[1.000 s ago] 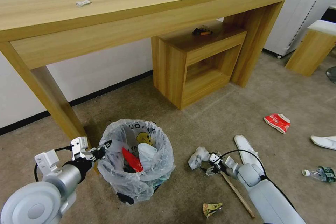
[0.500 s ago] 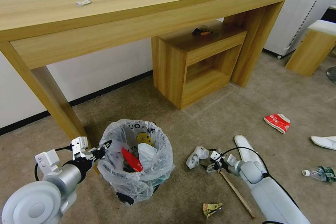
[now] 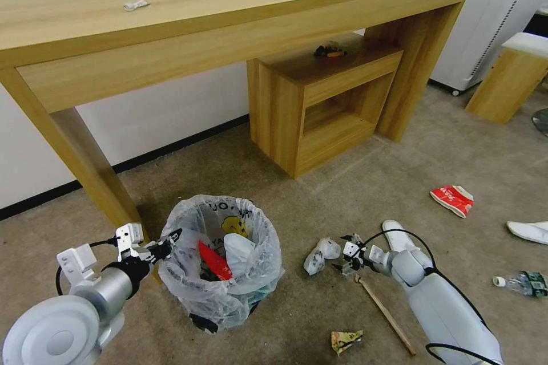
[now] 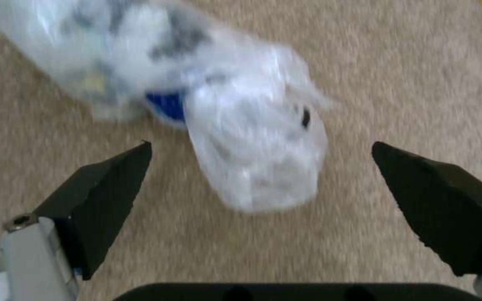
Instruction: Pick up the trash bin and place the garbage on the floor into it.
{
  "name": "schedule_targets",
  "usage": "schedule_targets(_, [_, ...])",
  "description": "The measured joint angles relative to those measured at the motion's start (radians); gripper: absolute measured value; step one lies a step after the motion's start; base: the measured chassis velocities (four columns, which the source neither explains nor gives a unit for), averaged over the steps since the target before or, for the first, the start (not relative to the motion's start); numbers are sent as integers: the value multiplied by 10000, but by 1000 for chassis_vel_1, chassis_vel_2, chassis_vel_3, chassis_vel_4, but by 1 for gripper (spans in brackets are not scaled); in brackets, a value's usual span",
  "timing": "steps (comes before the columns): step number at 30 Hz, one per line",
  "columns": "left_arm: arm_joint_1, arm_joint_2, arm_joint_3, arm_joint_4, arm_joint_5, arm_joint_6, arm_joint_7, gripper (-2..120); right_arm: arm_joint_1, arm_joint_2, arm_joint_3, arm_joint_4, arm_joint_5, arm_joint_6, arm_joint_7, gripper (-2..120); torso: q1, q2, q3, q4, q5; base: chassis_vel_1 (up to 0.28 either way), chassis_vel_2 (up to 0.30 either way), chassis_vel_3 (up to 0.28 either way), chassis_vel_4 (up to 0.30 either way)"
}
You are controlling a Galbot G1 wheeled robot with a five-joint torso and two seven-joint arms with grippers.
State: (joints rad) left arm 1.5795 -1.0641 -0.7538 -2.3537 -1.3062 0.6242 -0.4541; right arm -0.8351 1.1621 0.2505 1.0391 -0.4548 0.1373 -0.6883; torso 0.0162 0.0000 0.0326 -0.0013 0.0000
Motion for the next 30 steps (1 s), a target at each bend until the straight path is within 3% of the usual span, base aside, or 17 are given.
schedule_targets(16, [-47,4,5,60,7,-6,14,3,369,532,-215,-622,-197,53,174,100,0,0,0,-1,0,0,0,0,0])
schedule_targets(23, [-71,11,12,104,8,-9,23,3,420,661,-215,-854,-403,102,125,77,-1,-1,0,-1,0,0,0,0,0])
schedule_targets(26, [-68,26,2,113,4,-10,47,3,472,756,-220,-1013,-518,123,119,61,-1,0,0,-1,0,0,0,0,0])
schedule_targets(30, [-68,34,-17,113,0,-12,50,3,502,798,-215,-1100,-589,149,118,52,-1,0,0,-1,0,0,0,0,0])
